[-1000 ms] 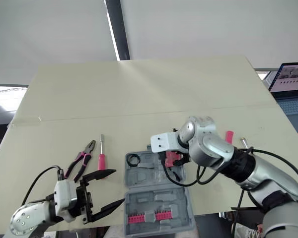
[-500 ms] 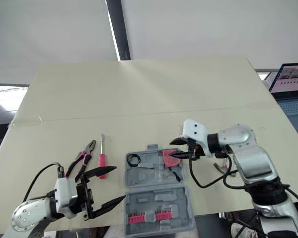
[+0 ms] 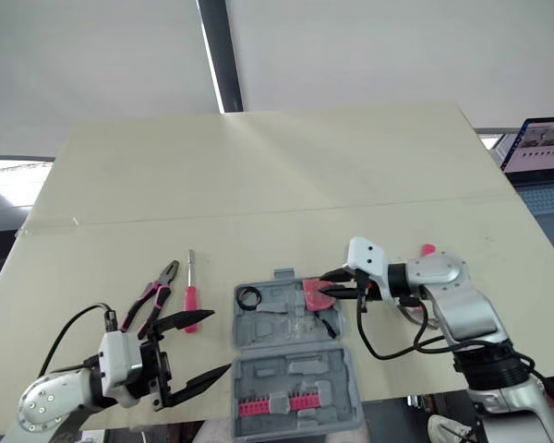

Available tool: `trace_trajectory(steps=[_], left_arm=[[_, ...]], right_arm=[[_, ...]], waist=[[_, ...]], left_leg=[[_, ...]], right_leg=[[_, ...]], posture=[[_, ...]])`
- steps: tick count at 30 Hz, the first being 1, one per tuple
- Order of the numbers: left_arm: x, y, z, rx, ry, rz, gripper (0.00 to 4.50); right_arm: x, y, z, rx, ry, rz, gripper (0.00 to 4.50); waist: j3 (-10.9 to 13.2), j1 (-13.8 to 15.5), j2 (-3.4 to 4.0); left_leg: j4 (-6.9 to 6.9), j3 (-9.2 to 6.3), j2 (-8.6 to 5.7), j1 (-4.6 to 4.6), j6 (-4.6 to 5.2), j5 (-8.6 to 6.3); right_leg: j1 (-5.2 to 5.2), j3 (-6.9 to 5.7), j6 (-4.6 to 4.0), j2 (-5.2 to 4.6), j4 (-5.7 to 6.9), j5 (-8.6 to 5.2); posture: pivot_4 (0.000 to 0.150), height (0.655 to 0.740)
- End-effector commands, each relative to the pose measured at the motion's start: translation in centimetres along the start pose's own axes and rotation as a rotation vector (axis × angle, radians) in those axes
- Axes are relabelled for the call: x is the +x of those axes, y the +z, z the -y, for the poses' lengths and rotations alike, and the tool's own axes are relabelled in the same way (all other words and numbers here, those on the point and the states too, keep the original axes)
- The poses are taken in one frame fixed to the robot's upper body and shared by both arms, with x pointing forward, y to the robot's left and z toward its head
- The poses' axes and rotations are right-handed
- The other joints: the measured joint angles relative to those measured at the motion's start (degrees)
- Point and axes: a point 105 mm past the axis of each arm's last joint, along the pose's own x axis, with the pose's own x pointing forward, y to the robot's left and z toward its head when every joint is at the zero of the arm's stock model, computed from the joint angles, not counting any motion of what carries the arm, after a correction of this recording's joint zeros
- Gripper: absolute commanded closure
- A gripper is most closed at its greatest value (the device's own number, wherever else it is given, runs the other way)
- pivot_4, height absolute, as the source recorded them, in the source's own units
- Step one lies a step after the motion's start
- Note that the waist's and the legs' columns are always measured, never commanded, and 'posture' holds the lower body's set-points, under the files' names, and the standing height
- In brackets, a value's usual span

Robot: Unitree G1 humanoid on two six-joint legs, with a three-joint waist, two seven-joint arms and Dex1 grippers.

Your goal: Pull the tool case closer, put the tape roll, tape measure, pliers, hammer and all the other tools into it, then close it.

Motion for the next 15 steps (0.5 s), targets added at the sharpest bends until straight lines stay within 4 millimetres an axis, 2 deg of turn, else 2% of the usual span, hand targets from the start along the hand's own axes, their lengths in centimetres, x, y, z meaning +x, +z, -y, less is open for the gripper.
trace_trajectory(steps=[1,15], left_arm=[[-0.3,0.4,0.1,0.024,-0.006,0.002,0.0],[-0.5,0.8,0.2,0.028,-0.004,-0.013,0.0]], right_arm=[[0.3,-0.3,-0.2,-0.033,0.002,0.001,3.46],[1.7,-2.4,1.5,-0.054,-0.051,-0.017,3.46]], waist=[[0.0,-0.01,0.0],[0.0,-0.06,0.0]], left_leg=[[0.0,0.0,0.0,0.0,0.0,0.0],[0.0,0.01,0.0,0.01,0.0,0.0]], right_leg=[[0.0,0.0,0.0,0.0,0.0,0.0],[0.0,0.0,0.0,0.0,0.0,0.0]], posture=[[0.15,0.7373],[0.15,0.7373]])
